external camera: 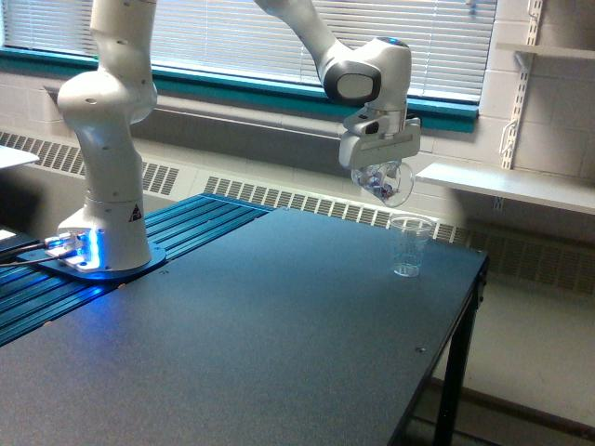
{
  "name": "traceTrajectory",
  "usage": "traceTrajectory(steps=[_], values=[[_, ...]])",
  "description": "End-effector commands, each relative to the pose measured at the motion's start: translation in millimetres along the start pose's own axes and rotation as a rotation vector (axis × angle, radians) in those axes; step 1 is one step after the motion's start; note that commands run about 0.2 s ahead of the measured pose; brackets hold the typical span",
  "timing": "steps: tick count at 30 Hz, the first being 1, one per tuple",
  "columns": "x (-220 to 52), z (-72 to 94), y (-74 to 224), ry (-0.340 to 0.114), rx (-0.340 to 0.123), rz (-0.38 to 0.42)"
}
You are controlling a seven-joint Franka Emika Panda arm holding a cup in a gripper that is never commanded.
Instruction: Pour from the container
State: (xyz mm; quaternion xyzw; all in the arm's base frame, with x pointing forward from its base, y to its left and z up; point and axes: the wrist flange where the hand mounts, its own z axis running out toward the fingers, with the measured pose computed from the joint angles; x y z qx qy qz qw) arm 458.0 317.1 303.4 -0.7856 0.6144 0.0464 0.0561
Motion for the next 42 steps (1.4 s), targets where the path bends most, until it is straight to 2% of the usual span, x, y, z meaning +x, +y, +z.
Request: traceTrajectory(steps=[1,8,17,23,36,42], values=[[-9,-1.9,-6,0.001,0.001,0.087],[-14,-1.6,-13,0.007,0.003,0.124],[-19,8.3,-16,0.003,-0.018,0.194],[-16,12.1,-20,-0.011,-0.032,0.200],[-25,10.9,-27,-0.011,-0.030,0.184],[-23,10.3,-31,-0.027,-0.032,0.192]])
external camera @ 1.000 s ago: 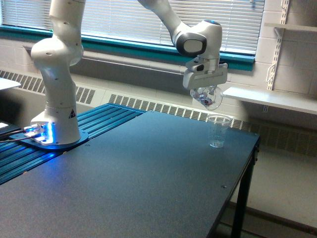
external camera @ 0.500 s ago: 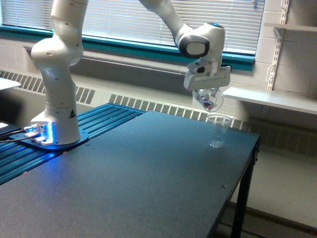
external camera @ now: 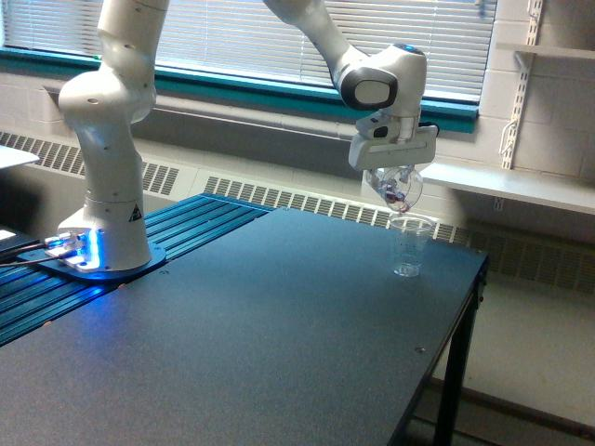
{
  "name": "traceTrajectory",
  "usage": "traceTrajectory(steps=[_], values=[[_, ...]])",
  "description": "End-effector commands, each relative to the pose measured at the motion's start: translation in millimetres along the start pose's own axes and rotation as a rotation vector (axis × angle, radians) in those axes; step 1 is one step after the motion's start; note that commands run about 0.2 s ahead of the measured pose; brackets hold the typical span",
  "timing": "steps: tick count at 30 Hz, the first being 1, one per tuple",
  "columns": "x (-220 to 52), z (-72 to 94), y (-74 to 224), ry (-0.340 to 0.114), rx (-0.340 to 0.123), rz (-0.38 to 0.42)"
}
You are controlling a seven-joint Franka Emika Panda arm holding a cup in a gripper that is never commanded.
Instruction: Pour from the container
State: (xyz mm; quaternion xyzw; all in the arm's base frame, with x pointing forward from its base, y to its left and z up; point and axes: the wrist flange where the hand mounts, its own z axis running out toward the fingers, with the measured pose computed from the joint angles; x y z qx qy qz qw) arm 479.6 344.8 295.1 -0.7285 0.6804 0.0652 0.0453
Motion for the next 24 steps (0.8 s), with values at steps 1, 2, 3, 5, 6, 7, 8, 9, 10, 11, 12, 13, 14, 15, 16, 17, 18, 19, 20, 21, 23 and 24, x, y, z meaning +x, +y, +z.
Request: traceTrajectory(steps=[1,2,3,5,6,7,8,9,10,11,12,13,14,15,16,17,18,19,20,21,23,24], values=[[-3,-1.7,-3,-0.015,-0.007,0.011],[-3,-1.3,-4,-0.015,-0.009,0.009],[-3,-1.3,-4,-0.018,-0.011,0.008],[-2,-0.7,-6,-0.021,-0.015,0.006],[-2,-0.2,-6,-0.023,-0.018,0.005],[-1,-0.1,-7,-0.027,-0.021,0.007],[0,0.0,-8,-0.031,-0.023,0.008],[0,0.3,-9,-0.034,-0.027,0.008],[0,0.5,-9,-0.041,-0.031,0.007],[1,0.6,-10,-0.047,-0.036,0.005],[1,0.9,-11,-0.049,-0.040,0.004],[2,1.0,-11,-0.052,-0.044,0.005],[2,1.1,-12,-0.056,-0.048,0.004],[2,1.2,-12,-0.061,-0.053,0.000],[3,1.4,-13,-0.064,-0.058,-0.004],[3,1.6,-13,-0.065,-0.063,-0.008],[3,1.5,-14,-0.067,-0.066,-0.009],[4,1.2,-14,-0.072,-0.069,-0.008],[5,1.0,-15,-0.076,-0.072,-0.007],[6,0.8,-16,-0.078,-0.074,-0.004],[8,0.1,-18,-0.085,-0.078,0.000],[8,-0.1,-19,-0.088,-0.079,0.001]])
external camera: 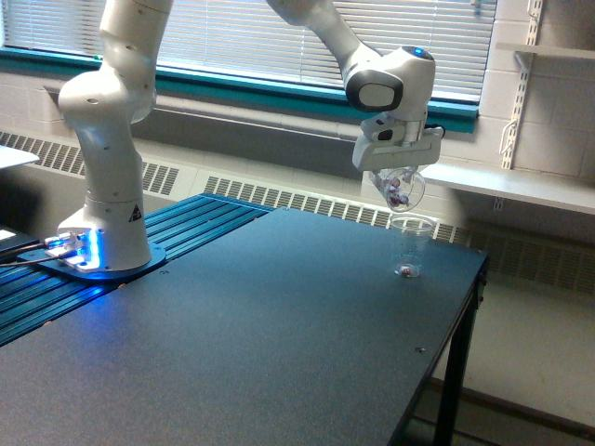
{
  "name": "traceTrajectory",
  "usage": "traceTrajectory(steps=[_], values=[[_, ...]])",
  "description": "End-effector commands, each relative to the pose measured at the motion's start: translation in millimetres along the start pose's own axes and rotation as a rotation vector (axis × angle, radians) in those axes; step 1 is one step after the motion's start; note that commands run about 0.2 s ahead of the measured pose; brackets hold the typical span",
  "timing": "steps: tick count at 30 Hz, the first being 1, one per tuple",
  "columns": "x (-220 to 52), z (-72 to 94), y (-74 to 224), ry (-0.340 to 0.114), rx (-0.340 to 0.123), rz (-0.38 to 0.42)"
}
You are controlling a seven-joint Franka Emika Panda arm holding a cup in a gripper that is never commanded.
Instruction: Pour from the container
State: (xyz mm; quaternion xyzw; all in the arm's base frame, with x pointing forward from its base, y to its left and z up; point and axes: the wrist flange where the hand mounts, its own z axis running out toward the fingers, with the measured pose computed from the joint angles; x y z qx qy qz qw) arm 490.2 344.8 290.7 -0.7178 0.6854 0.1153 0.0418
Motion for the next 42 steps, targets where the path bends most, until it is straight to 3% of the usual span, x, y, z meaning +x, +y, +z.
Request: traceTrajectory(steps=[1,17,25,42], values=[[6,-5.4,-9,-0.019,-0.010,-0.027],[10,-9.4,-19,-0.037,-0.023,-0.008],[7,-5.2,-19,0.000,-0.005,-0.020],[4,-6.0,-12,-0.021,-0.027,-0.019]])
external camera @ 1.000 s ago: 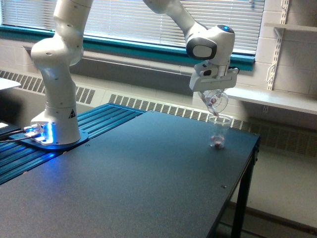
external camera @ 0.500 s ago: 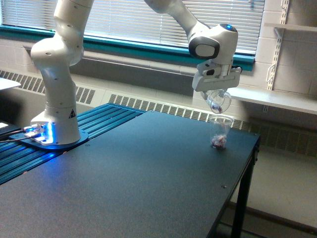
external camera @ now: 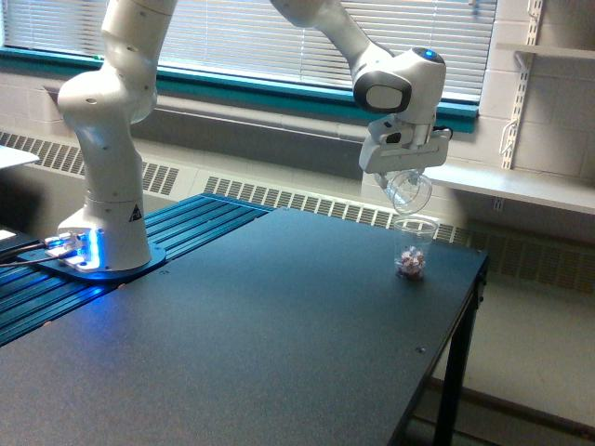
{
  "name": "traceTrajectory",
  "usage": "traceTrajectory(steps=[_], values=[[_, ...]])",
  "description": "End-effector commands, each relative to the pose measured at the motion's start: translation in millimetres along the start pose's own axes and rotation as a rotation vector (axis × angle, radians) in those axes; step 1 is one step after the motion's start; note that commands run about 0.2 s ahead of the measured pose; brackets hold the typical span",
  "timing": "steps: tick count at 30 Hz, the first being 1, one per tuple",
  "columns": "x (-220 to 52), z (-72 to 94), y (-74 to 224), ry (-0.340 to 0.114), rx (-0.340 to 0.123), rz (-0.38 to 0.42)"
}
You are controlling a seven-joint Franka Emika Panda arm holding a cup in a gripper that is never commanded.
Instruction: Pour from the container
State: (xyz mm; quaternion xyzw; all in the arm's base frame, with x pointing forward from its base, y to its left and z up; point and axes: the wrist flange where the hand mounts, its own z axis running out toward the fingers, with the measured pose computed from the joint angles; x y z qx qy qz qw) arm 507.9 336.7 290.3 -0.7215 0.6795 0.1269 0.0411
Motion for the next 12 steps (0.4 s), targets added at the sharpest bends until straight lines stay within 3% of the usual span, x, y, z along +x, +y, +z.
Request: traceTrajectory(steps=[1,6,12], values=[[-6,-3.7,5,-0.006,-0.006,-0.007],[-6,-12.4,3,-0.013,0.013,-0.008],[-10,-19.5,6,-0.064,-0.003,-0.043]])
